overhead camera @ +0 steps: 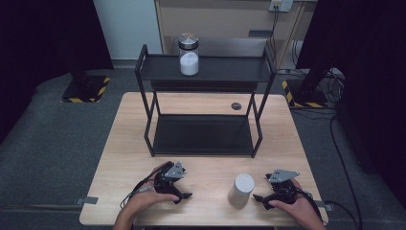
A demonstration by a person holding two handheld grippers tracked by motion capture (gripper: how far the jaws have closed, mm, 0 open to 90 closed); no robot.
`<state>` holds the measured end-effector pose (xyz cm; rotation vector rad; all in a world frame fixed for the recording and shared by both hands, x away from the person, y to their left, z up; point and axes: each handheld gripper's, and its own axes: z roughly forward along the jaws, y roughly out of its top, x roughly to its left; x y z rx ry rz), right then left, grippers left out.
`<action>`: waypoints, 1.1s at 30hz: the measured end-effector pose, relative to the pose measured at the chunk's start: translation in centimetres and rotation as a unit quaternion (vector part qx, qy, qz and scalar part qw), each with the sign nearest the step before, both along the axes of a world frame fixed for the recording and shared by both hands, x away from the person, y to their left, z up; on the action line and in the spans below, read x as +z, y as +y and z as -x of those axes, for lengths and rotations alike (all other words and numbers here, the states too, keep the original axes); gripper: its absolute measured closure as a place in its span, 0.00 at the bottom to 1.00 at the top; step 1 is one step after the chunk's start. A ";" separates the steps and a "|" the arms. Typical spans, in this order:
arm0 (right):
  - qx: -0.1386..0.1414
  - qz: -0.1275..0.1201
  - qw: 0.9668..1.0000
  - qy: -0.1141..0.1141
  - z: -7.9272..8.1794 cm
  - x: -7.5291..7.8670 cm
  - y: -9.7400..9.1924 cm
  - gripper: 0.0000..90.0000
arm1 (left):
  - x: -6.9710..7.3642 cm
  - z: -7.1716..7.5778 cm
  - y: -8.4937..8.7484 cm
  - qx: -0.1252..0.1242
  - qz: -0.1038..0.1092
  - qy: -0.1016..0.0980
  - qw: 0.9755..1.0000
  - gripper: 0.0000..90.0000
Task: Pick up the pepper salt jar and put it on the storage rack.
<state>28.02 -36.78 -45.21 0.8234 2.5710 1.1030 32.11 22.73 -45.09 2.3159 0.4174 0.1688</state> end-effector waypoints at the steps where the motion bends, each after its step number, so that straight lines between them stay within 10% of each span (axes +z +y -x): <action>1: 0.001 0.000 1.000 0.000 0.0 0.1 -0.1 0.05 | 0.0 0.0 0.0 0.000 0.000 0.000 1.000 0.02; 33: 0.058 -0.013 0.998 -0.010 2.8 5.4 -1.2 0.07 | 0.0 0.2 0.0 0.006 0.001 0.001 1.000 0.02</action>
